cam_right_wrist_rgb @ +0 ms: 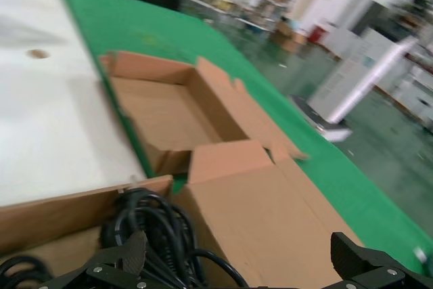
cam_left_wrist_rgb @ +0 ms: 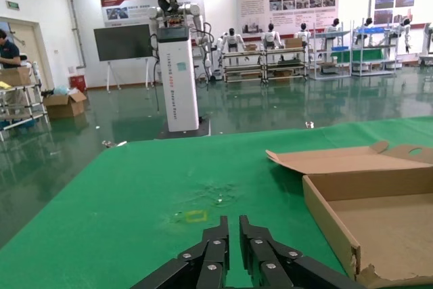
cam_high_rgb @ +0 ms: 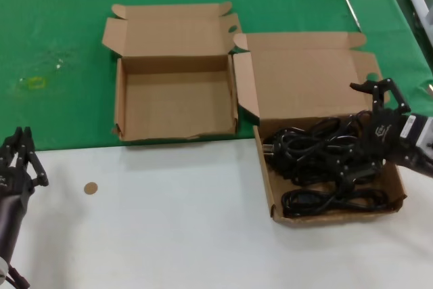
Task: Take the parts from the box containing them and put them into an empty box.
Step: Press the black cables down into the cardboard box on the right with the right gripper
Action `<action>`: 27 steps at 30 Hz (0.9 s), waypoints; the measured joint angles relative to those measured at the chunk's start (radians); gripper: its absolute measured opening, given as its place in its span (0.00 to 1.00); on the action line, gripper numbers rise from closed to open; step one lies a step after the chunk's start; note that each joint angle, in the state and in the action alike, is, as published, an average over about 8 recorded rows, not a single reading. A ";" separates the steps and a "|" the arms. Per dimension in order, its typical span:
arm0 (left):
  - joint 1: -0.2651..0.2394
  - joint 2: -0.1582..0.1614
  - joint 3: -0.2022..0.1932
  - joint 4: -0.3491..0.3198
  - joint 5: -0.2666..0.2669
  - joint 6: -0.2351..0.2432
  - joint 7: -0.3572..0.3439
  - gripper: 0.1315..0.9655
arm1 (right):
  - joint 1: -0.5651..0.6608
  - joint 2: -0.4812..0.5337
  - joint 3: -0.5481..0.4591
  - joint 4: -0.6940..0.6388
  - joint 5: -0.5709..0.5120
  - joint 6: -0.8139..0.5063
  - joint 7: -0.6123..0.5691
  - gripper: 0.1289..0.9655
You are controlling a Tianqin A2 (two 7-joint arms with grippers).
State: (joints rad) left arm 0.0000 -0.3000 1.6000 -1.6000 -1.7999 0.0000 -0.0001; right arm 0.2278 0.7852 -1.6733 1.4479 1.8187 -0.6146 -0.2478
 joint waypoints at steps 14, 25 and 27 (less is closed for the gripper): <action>0.000 0.000 0.000 0.000 0.000 0.000 0.000 0.03 | 0.127 0.108 -0.071 -0.042 -0.047 -0.239 -0.164 1.00; 0.000 0.000 0.000 0.000 0.000 0.000 0.000 0.02 | 0.284 0.073 -0.162 -0.154 -0.118 -0.335 -0.242 1.00; 0.000 0.000 0.000 0.000 0.000 0.000 0.000 0.02 | 0.303 0.063 -0.174 -0.175 -0.130 -0.342 -0.256 1.00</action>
State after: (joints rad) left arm 0.0000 -0.3000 1.6000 -1.6000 -1.7998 0.0000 -0.0002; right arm 0.5305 0.8482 -1.8477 1.2728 1.6891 -0.9564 -0.5036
